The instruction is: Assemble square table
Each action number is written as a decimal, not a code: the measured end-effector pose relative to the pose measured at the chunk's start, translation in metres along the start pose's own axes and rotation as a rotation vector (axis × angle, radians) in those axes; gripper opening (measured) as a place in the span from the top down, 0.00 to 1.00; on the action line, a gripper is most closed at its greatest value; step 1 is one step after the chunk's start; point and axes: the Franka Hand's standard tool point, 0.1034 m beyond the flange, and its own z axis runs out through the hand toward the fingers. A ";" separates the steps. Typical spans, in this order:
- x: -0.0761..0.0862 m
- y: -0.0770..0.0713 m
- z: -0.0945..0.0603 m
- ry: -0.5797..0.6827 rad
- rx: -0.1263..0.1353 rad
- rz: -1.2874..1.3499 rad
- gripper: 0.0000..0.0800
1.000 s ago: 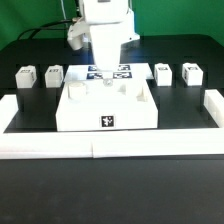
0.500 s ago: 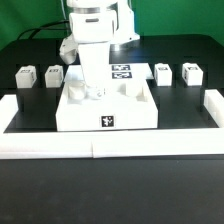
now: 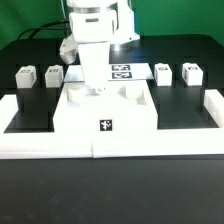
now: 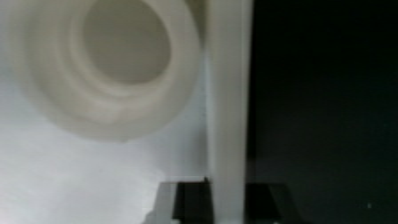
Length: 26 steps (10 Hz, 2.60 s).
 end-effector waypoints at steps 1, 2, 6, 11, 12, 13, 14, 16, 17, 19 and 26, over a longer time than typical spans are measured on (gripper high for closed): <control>0.000 0.000 0.000 0.000 0.000 0.000 0.93; 0.000 0.000 0.000 0.000 0.000 0.000 0.93; 0.003 0.001 0.000 0.001 -0.002 0.010 0.93; 0.077 0.047 0.001 0.038 -0.078 0.037 0.93; 0.087 0.047 0.001 0.033 -0.058 0.024 0.93; 0.094 0.047 0.001 0.030 -0.037 0.022 0.93; 0.101 0.048 0.000 0.026 -0.021 0.027 0.93; 0.104 0.048 0.000 0.019 -0.001 0.034 0.93; 0.102 0.048 0.001 0.019 -0.002 0.032 0.93; 0.101 0.047 0.001 0.021 -0.004 0.034 0.93; 0.100 0.047 0.001 0.020 -0.004 0.038 0.23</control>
Offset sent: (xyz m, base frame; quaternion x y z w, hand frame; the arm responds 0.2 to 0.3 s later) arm 0.0000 0.0000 0.0000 0.0000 0.0000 0.0000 1.0000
